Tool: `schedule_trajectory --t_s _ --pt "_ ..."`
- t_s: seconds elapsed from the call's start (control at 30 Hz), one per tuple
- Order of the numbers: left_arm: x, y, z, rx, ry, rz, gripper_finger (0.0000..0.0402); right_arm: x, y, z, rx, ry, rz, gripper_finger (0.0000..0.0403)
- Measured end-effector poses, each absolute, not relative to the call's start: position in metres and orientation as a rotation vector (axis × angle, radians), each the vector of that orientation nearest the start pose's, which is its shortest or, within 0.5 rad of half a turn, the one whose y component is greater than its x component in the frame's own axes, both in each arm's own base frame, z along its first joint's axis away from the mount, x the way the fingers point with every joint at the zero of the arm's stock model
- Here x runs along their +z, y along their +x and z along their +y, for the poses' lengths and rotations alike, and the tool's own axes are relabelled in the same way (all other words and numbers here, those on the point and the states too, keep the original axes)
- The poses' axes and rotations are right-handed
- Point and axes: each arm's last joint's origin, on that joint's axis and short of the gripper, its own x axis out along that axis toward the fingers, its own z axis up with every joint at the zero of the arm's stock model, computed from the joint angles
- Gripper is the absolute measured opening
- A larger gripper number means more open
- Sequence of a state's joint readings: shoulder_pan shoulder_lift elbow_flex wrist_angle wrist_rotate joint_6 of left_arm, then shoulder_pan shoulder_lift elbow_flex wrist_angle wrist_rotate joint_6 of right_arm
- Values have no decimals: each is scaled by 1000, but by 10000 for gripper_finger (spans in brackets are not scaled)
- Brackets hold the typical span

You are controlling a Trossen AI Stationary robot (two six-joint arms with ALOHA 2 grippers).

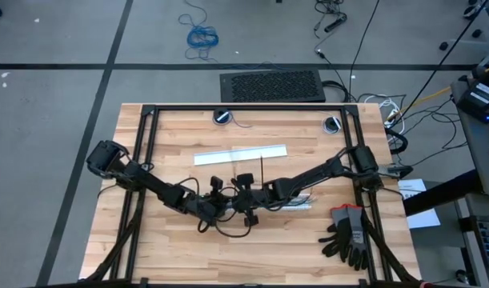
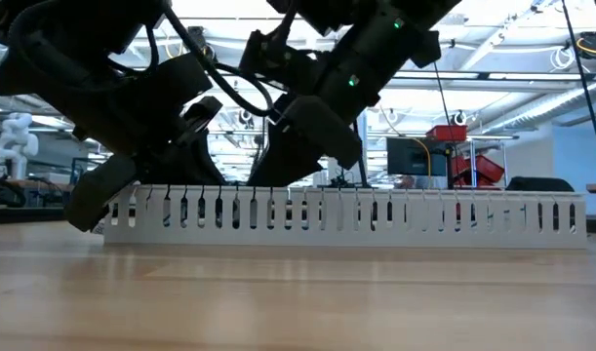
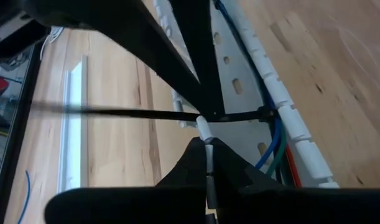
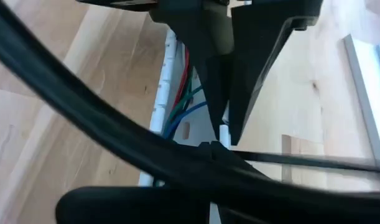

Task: Ziptie cables
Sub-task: Put the colored zip tied cable wires into the white cable duct

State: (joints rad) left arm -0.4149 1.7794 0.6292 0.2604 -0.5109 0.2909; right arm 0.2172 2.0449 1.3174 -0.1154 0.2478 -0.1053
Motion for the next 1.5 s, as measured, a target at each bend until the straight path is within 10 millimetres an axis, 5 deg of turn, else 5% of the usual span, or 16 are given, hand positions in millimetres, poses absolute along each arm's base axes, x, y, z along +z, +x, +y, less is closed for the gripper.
schedule_trajectory --t_s 0.83,1.2,1.5 --pt "90 268 -106 -71 704 815 4 137 423 65 50 -264 871 0" --pt "90 268 -107 -77 695 811 4 179 410 83 34 -331 790 0" --pt "91 268 -107 -68 676 809 4 176 407 83 38 -328 834 0"
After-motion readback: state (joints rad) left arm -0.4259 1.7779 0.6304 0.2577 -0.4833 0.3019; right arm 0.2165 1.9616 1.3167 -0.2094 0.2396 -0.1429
